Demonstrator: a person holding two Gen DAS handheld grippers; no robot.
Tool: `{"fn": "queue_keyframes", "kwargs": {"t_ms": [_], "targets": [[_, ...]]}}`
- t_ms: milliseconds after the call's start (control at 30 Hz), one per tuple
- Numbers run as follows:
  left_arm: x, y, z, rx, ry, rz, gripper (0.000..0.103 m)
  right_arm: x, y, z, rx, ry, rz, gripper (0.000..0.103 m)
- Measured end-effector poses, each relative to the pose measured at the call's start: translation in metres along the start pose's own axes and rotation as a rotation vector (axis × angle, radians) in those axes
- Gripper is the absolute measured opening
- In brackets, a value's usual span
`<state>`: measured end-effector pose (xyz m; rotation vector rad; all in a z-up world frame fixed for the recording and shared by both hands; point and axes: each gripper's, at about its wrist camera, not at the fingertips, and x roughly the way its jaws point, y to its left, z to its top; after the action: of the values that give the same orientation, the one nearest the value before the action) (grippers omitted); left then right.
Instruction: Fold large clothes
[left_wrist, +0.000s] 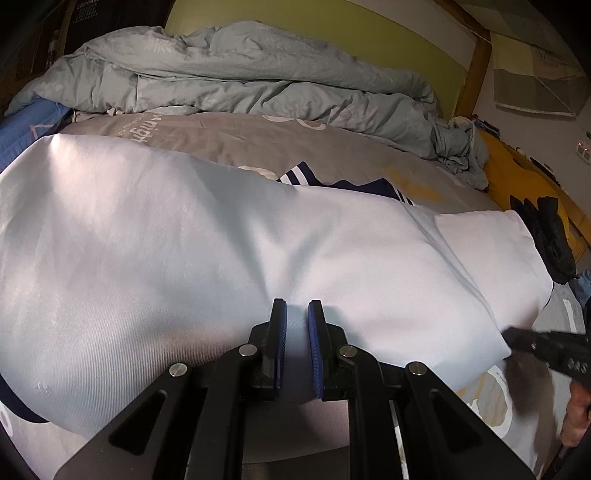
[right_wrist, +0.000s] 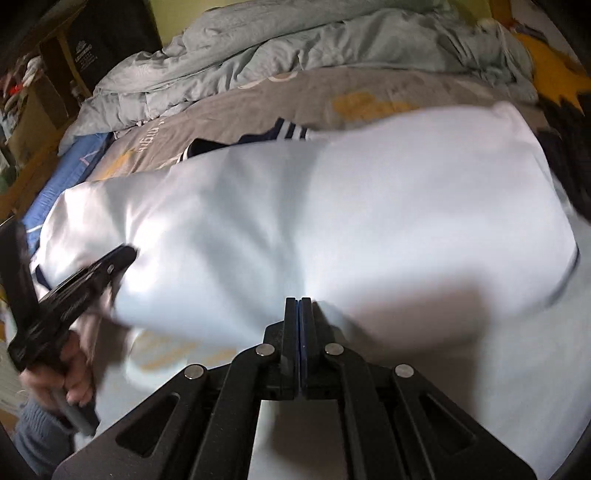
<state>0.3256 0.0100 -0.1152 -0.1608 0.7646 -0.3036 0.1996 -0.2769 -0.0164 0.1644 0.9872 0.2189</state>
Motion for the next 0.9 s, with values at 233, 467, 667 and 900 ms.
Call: {"fn": "queue_keyframes", "kwargs": {"t_ms": [233, 467, 667, 900], "targets": [[-0.001, 0.0, 0.0, 0.002, -0.004, 0.006, 0.015, -0.02, -0.027, -0.004, 0.123, -0.075, -0.01, 0.004], [-0.001, -0.001, 0.0, 0.001, -0.004, 0.005, 0.015, -0.054, -0.106, -0.012, 0.452, -0.285, -0.19, 0.045], [-0.002, 0.001, 0.0, -0.013, -0.005, -0.01, 0.015, -0.035, -0.155, -0.02, 0.677, -0.331, 0.041, 0.05], [-0.006, 0.003, 0.0, -0.034, -0.015, -0.029, 0.015, -0.028, -0.152, -0.006, 0.644, -0.366, 0.02, 0.017]]}}
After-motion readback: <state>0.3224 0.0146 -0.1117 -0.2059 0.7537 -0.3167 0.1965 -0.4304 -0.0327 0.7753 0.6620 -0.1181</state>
